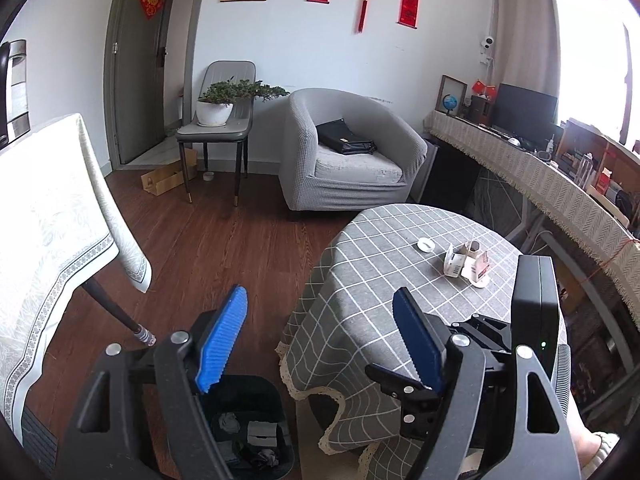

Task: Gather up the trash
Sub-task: 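Move both tools back over the table toward the remaining trash, then grasp the white SanDisk card packaging with the left tool while the right tool approaches the white lid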

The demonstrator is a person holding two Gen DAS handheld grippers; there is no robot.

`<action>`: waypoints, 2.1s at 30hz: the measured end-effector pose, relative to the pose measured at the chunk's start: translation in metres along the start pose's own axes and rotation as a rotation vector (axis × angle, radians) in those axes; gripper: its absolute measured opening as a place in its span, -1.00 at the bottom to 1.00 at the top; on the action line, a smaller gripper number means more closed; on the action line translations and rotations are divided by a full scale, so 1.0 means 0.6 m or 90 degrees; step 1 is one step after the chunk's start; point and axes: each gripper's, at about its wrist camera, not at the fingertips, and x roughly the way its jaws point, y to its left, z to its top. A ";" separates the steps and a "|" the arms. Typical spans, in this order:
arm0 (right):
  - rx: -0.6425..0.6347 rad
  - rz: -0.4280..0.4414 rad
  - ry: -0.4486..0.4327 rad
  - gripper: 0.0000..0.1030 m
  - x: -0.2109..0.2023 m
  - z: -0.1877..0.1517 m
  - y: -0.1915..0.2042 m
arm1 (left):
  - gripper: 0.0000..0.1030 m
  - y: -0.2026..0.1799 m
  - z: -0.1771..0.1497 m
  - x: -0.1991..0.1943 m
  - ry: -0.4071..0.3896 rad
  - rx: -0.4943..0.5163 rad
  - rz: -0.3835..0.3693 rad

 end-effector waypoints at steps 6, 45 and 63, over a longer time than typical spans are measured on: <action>0.027 -0.032 -0.004 0.35 -0.018 0.000 -0.085 | 0.55 -0.060 0.016 0.046 -0.006 0.036 -0.025; 0.099 -0.131 0.048 0.35 -0.121 -0.045 -0.417 | 0.09 -0.317 0.041 0.393 0.141 0.095 -0.174; 0.078 -0.089 0.089 0.54 -0.084 -0.032 -0.429 | -0.88 -0.341 0.040 0.453 0.188 0.089 -0.207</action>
